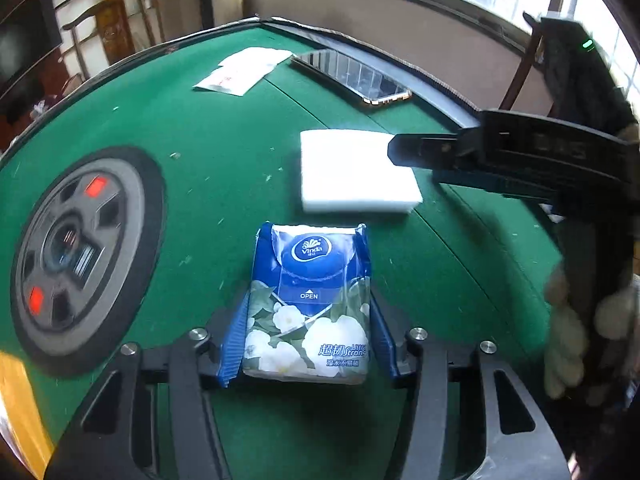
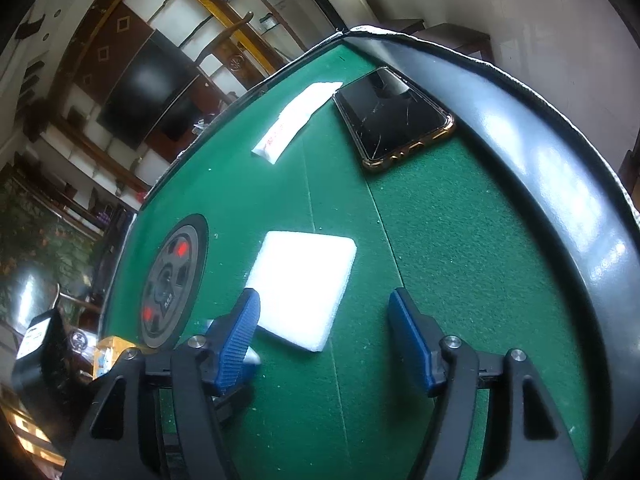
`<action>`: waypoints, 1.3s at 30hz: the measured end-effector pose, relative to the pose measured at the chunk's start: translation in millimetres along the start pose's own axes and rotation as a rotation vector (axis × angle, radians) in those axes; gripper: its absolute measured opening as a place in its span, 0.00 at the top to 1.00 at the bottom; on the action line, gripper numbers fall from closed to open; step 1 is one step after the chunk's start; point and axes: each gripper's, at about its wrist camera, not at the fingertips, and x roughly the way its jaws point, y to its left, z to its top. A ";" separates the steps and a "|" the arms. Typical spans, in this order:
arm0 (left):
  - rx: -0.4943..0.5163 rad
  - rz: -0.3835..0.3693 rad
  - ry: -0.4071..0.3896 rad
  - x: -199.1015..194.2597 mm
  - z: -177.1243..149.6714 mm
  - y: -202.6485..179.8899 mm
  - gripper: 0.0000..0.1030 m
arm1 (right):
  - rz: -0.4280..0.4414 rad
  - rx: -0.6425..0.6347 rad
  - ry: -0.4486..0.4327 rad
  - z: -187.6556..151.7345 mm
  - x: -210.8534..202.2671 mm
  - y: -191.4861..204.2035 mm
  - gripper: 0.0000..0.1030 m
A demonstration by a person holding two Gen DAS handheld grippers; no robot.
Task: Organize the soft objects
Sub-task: 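Carry the tissue pack over the tray with the left gripper while the right lifts the foam block, then release the tissue pack into the tray with the left gripper while the right drops the foam block in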
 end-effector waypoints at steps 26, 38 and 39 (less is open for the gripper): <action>-0.564 0.105 -0.273 -216.9 -232.0 143.7 0.49 | -0.467 -0.293 0.143 13.0 90.6 101.0 0.17; -0.639 0.104 -0.268 -214.7 -264.0 164.6 0.49 | -0.194 -0.218 0.105 -24.9 17.1 107.2 0.26; -0.639 0.099 -0.259 -212.0 -263.6 163.1 0.49 | -0.157 -0.230 0.110 -31.5 12.5 114.1 0.26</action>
